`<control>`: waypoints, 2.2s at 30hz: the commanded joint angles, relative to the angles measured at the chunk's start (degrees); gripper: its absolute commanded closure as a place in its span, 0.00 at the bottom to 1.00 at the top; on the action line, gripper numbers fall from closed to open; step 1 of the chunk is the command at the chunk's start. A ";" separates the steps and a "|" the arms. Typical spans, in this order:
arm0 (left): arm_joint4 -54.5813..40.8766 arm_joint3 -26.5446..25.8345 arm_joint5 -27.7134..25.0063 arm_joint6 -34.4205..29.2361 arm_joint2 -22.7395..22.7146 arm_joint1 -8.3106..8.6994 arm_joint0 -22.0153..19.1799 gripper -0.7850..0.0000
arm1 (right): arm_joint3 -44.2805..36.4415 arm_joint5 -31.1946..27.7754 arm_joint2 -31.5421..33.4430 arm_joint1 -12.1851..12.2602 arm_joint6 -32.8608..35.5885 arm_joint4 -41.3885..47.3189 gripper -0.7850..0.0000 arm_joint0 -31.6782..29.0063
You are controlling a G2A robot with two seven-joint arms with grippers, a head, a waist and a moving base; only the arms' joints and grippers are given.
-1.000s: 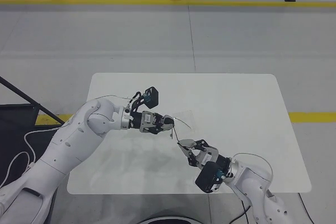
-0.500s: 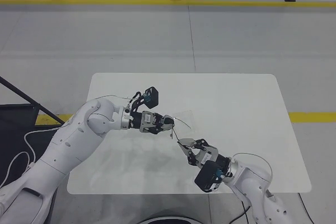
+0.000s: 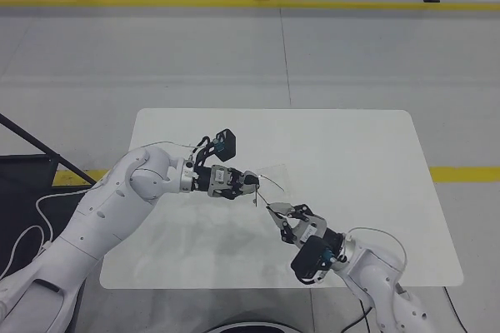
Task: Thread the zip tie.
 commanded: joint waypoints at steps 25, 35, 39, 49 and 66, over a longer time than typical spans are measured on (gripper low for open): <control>0.00 0.00 0.00 0.00 0.00 0.00 0.00 1.00 | 0.40 3.09 -0.27 -0.18 -0.42 1.81 1.00 -0.23; 0.44 -0.26 1.61 1.36 -0.79 0.09 0.65 1.00 | -1.57 1.67 1.20 0.48 -3.14 -0.93 1.00 -2.68; 1.21 0.32 2.14 3.02 -2.89 0.57 1.61 1.00 | -2.15 1.91 3.28 1.09 -5.40 -2.60 1.00 -6.09; 1.70 0.28 3.74 5.22 -7.49 1.76 4.30 1.00 | -1.29 -4.94 3.51 1.85 1.03 -6.78 1.00 -6.43; 1.81 -0.40 3.56 5.32 -8.22 2.00 5.02 1.00 | 12.26 -2.47 -5.25 -1.23 21.76 -0.29 1.00 8.61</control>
